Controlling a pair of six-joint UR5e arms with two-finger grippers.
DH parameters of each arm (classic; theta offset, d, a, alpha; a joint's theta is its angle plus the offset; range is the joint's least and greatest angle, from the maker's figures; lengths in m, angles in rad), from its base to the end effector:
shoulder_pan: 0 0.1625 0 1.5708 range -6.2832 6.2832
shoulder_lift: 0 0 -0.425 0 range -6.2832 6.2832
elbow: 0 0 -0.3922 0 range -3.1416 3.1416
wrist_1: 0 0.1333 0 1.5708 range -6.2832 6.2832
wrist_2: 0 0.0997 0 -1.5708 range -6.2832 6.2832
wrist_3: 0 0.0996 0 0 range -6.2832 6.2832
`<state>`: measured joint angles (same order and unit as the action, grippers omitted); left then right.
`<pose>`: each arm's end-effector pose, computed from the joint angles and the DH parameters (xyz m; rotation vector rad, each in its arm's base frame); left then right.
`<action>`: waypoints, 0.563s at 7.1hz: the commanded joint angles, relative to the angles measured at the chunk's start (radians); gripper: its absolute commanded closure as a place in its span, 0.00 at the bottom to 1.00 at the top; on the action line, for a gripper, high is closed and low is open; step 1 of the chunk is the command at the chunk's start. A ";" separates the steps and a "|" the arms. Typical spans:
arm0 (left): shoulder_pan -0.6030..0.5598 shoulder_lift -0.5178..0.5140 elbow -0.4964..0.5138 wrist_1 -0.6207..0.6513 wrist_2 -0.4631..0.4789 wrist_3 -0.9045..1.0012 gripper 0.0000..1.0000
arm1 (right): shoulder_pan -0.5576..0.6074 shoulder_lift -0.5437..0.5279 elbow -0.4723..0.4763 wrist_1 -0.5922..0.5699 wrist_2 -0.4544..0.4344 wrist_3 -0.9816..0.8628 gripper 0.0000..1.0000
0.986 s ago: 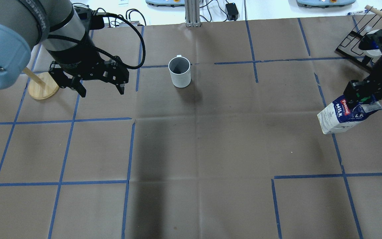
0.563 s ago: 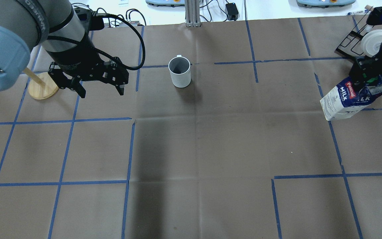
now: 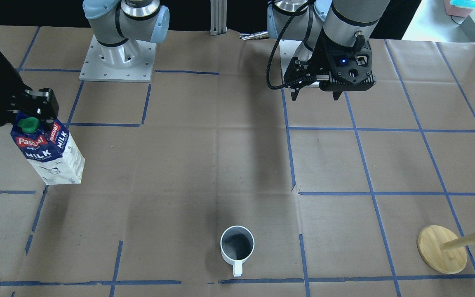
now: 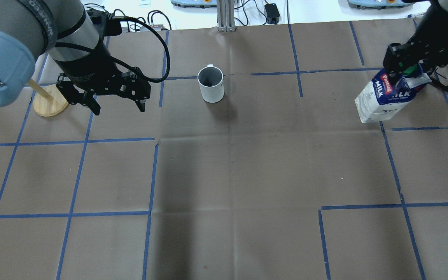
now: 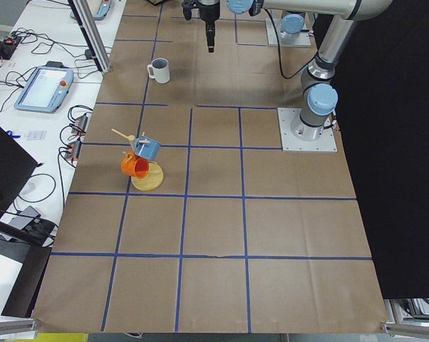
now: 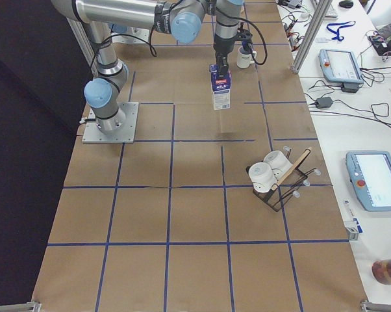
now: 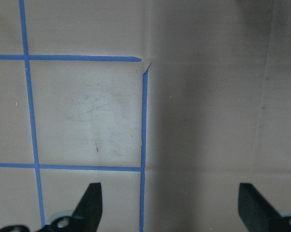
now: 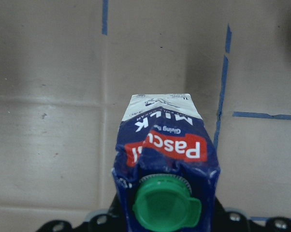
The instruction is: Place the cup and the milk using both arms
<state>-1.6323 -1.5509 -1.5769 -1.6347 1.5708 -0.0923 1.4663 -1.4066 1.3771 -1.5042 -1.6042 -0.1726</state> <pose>-0.1624 -0.4692 0.4884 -0.0483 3.1364 0.0784 0.0711 -0.5680 0.4902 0.1069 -3.1111 -0.0644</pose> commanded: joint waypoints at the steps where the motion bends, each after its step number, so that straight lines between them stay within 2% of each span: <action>1: 0.002 0.000 0.000 0.000 0.000 0.003 0.01 | 0.158 0.182 -0.245 0.086 0.004 0.181 0.44; 4: 0.002 0.005 -0.015 0.001 0.000 0.003 0.01 | 0.250 0.423 -0.529 0.139 0.022 0.308 0.44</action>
<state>-1.6307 -1.5481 -1.5863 -1.6343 1.5708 -0.0891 1.6763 -1.0801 0.9614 -1.3865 -1.5938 0.0736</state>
